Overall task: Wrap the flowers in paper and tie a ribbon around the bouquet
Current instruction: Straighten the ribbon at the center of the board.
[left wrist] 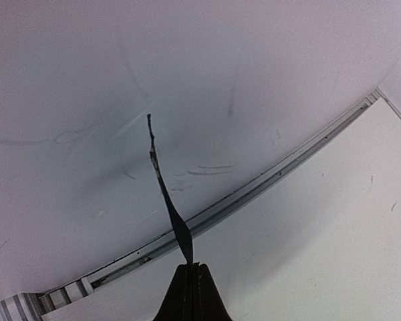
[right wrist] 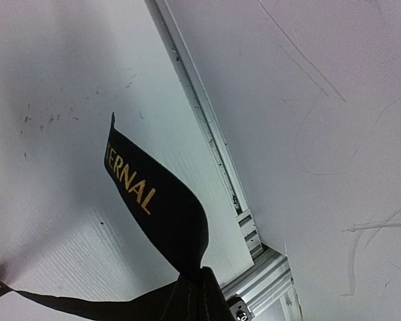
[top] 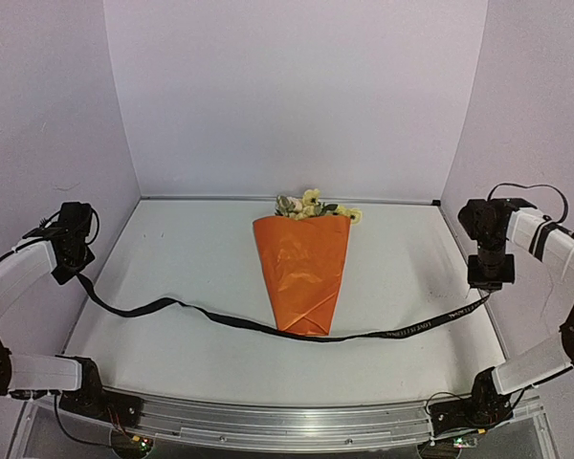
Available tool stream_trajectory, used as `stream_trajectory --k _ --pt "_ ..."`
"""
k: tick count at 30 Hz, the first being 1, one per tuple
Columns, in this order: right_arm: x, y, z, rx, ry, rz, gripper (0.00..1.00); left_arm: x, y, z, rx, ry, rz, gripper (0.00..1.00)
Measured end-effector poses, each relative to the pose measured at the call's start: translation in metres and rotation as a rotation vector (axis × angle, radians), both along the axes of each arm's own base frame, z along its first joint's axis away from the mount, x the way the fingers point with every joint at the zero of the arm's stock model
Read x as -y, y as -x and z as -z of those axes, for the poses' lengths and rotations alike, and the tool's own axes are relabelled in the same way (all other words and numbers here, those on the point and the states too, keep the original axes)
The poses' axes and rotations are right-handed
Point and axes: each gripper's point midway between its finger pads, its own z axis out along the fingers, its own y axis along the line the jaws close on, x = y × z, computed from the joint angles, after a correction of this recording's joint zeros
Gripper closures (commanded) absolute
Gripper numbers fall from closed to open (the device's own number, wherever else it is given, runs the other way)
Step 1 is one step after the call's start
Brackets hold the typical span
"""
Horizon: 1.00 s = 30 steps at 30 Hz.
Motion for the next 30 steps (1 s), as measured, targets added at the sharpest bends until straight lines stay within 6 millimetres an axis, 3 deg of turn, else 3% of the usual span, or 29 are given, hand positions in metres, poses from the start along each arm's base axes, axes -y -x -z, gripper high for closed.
stream_trajectory --k 5,14,19,21,25,27,28,30 --pt "0.021 0.006 0.007 -0.040 -0.001 0.094 1.00 -0.012 0.006 0.006 -0.014 0.010 -0.043 1.00" --pt "0.038 0.016 0.013 -0.054 -0.046 0.221 1.00 -0.043 0.014 0.012 -0.007 0.023 -0.162 1.00" --pt "0.038 0.016 0.014 -0.053 -0.077 0.244 0.91 -0.048 0.010 0.014 -0.006 0.028 -0.182 0.99" --pt "0.037 0.016 0.015 -0.053 -0.090 0.251 0.83 -0.049 0.009 0.015 -0.006 0.033 -0.185 0.83" --pt "0.033 0.016 0.017 -0.052 -0.117 0.259 0.60 -0.046 0.005 0.014 0.000 0.051 -0.172 0.33" --pt "0.030 0.016 0.018 -0.053 -0.139 0.259 0.49 -0.045 0.003 0.013 0.004 0.062 -0.163 0.13" --pt "0.028 0.016 0.019 -0.053 -0.153 0.260 0.44 -0.044 0.001 0.012 0.005 0.068 -0.154 0.05" --pt "0.022 0.014 0.019 -0.048 -0.190 0.261 0.36 -0.041 -0.004 0.009 0.012 0.081 -0.127 0.01"
